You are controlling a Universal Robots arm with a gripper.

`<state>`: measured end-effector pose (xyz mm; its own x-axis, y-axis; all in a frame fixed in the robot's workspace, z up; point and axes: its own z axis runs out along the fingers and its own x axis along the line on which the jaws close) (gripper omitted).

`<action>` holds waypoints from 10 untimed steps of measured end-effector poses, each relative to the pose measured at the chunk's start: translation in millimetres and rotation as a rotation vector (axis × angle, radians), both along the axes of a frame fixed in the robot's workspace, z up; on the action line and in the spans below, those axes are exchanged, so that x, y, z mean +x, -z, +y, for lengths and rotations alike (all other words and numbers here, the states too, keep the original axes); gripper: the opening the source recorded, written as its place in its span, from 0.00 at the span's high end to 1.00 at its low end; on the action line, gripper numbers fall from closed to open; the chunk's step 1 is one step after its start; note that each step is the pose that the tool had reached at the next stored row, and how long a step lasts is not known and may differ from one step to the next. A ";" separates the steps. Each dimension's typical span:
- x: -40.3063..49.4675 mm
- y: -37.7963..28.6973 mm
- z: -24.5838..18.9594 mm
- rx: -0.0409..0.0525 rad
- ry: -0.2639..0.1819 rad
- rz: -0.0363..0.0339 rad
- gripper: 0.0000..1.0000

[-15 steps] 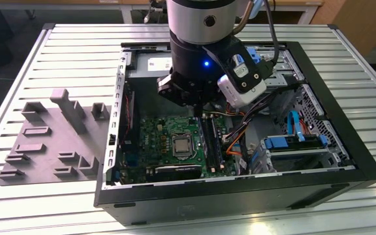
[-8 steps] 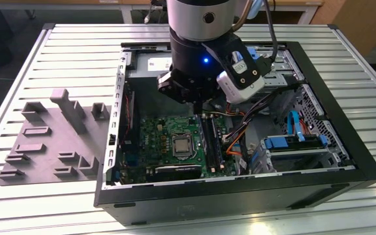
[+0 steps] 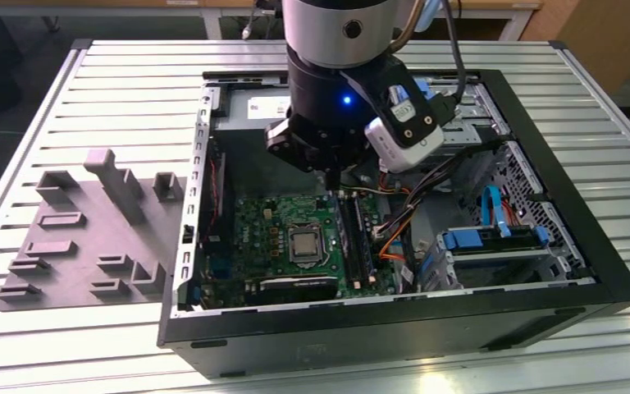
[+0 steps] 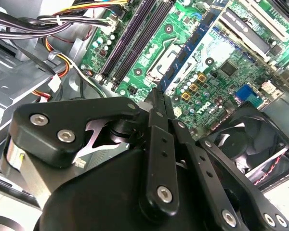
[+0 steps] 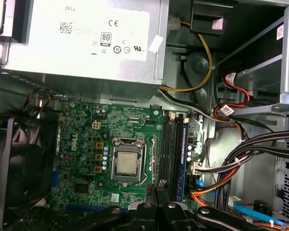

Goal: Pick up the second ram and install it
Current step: 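Insert the second ram into the second slot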

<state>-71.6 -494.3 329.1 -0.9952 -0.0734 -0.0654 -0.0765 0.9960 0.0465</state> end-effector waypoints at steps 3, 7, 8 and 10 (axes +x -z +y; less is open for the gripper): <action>2.5 0.8 0.0 0.0006 0.000 0.0000 0.89; 5.3 1.6 0.0 0.0006 0.000 0.0000 0.89; 5.6 1.7 0.0 0.0005 0.000 0.0001 0.89; 6.8 2.2 0.0 0.0007 0.000 0.0000 0.89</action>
<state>-64.9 -494.3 326.9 -0.9952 -0.0732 -0.0655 -0.0764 0.9960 0.0472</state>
